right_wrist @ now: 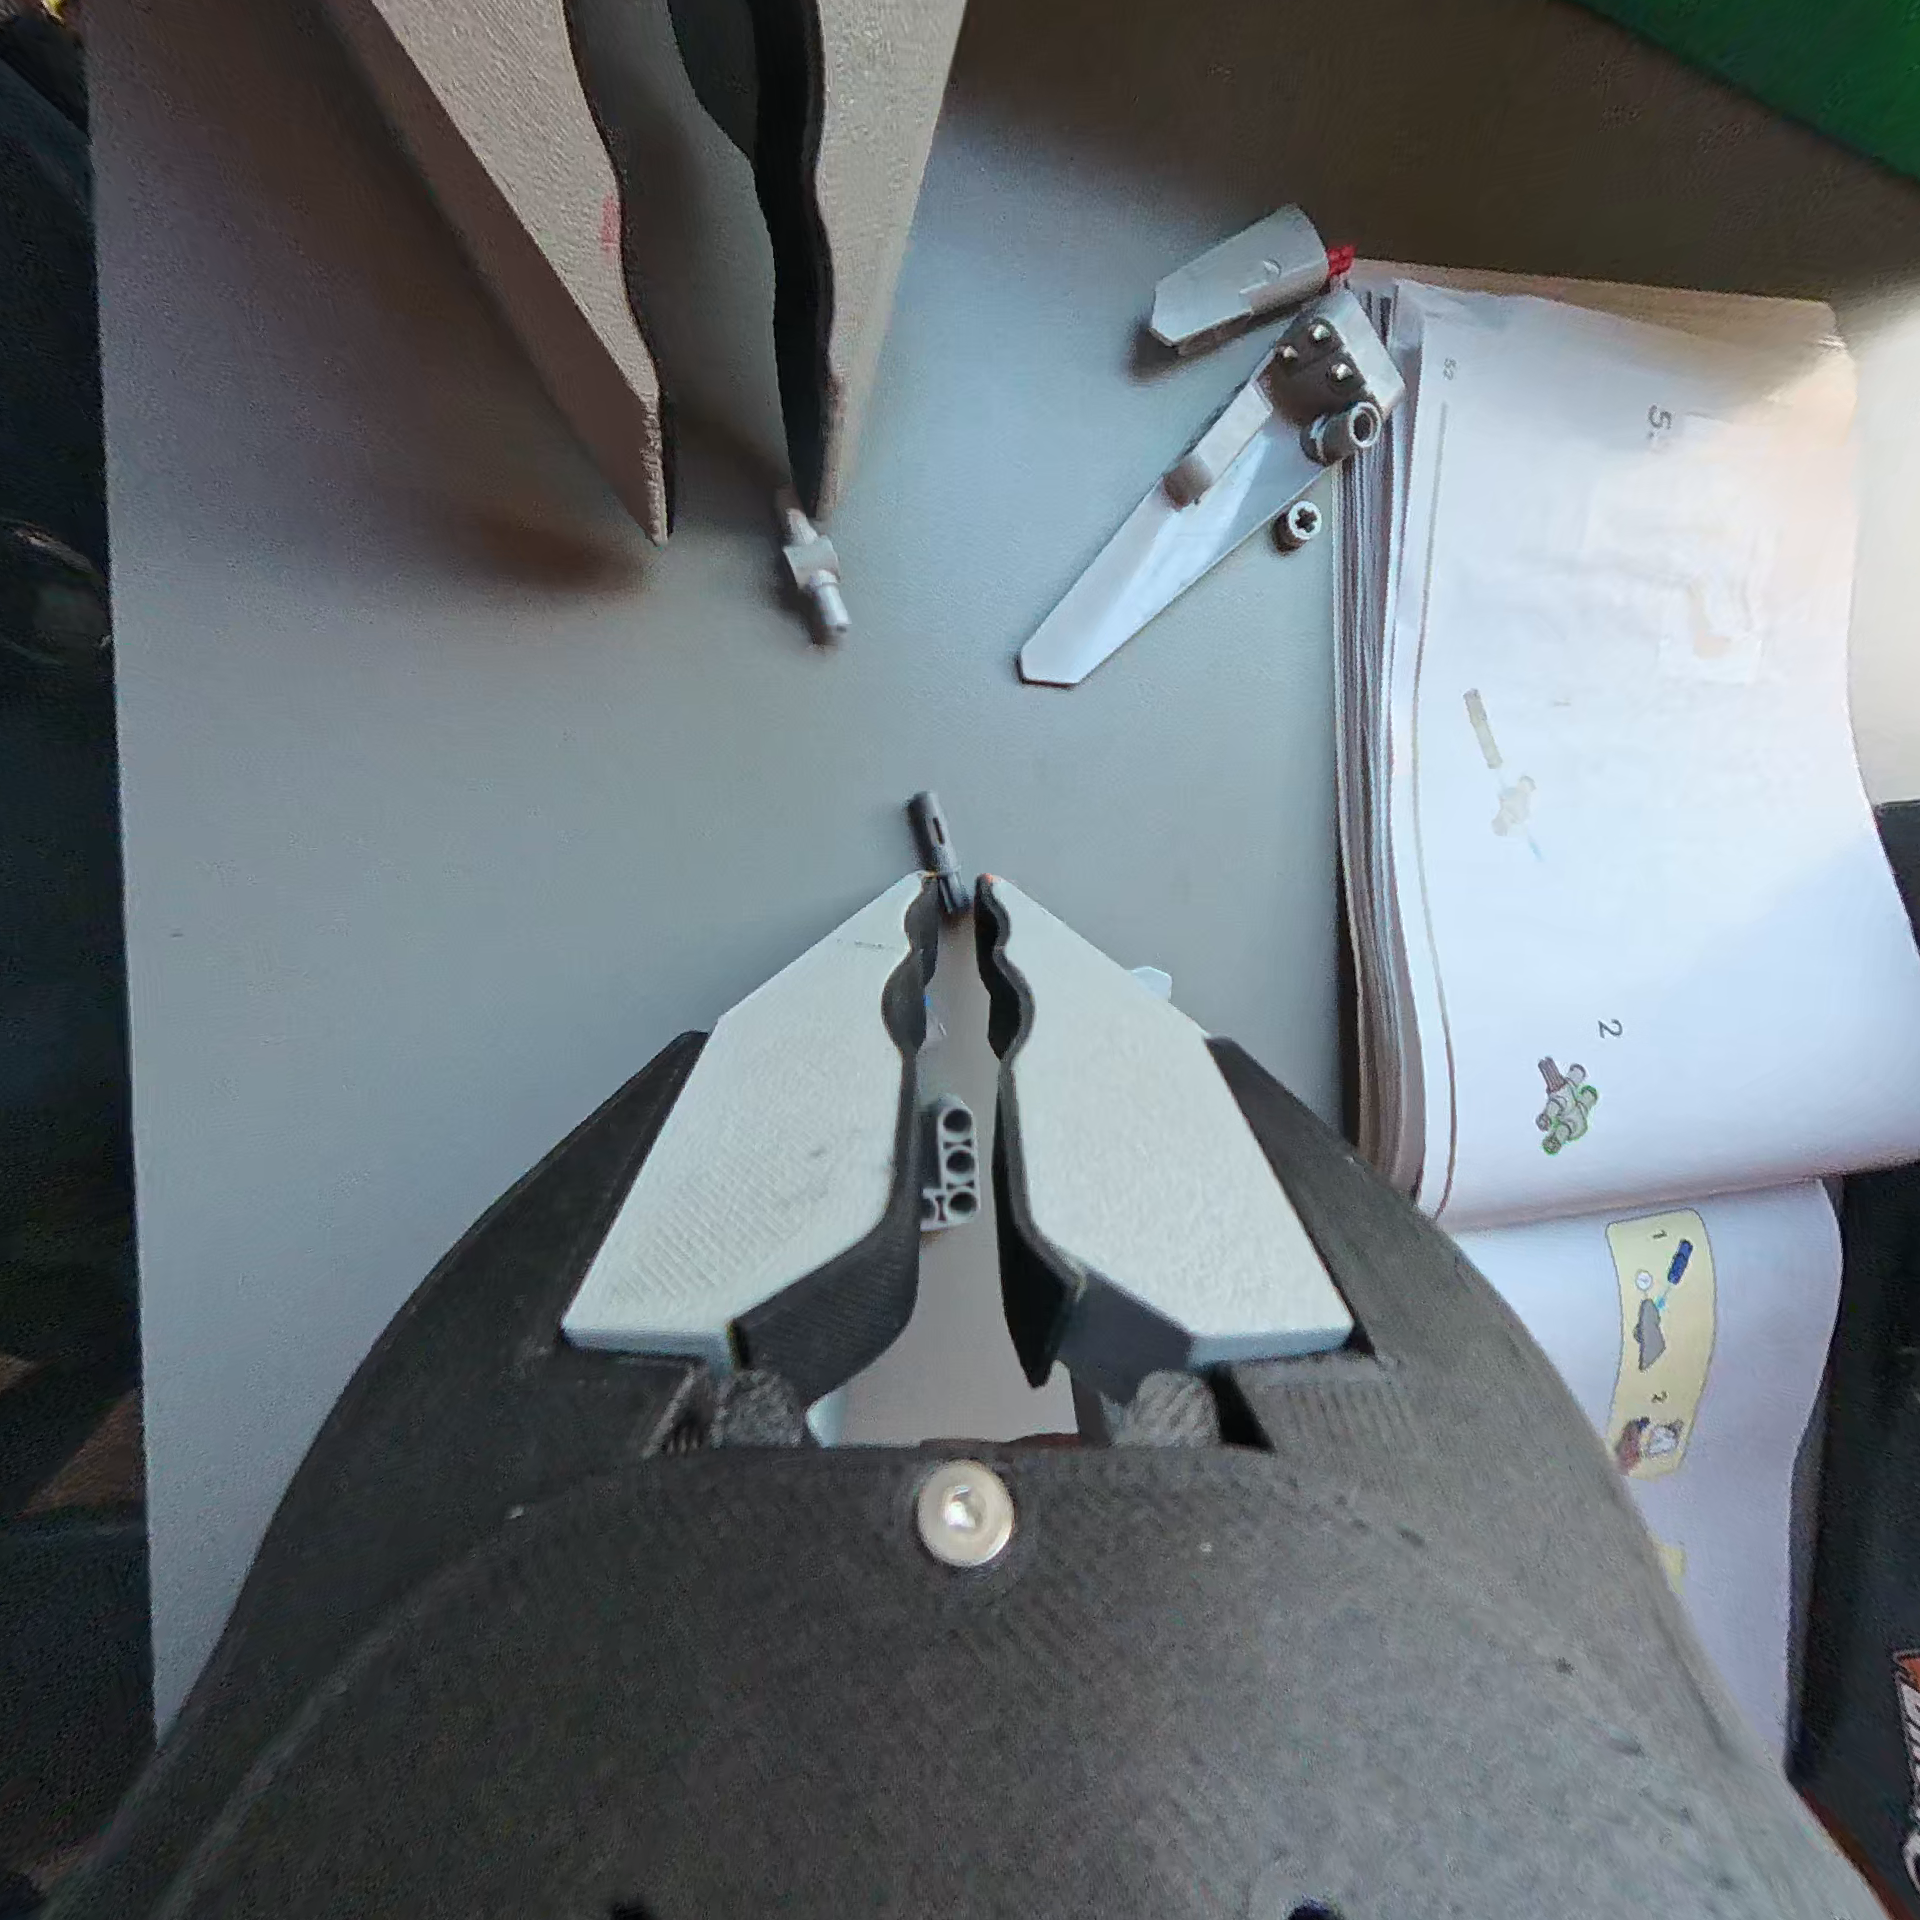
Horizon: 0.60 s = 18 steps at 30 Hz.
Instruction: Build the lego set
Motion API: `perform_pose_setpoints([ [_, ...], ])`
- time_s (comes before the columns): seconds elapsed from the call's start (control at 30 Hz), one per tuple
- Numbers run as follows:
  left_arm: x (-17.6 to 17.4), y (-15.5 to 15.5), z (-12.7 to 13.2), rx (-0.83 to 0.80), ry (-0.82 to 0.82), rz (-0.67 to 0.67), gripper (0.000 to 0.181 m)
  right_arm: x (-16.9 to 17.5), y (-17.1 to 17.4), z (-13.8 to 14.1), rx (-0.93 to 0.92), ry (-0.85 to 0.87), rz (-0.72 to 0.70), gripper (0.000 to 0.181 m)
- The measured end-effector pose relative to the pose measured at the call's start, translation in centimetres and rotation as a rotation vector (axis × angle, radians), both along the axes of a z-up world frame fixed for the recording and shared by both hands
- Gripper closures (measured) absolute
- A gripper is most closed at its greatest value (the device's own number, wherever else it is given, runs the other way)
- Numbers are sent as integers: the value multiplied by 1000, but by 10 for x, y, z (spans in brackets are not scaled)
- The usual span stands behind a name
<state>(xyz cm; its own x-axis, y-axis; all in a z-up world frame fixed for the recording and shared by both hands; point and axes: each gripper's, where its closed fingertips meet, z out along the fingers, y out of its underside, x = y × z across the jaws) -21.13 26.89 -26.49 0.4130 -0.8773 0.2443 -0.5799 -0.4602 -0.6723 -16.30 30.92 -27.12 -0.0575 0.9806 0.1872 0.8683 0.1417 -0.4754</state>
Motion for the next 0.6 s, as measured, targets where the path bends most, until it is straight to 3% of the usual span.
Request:
perform_pose_setpoints([
  [0.37, -2, -6, 1, -14, 7, -18, 160, -12, -19, 0, -37, 30, -2, 180],
  [0.6, -11, 10, 4, 128, 78, -33, 159, -16, -24, 9, -74, 105, -30, 180],
])
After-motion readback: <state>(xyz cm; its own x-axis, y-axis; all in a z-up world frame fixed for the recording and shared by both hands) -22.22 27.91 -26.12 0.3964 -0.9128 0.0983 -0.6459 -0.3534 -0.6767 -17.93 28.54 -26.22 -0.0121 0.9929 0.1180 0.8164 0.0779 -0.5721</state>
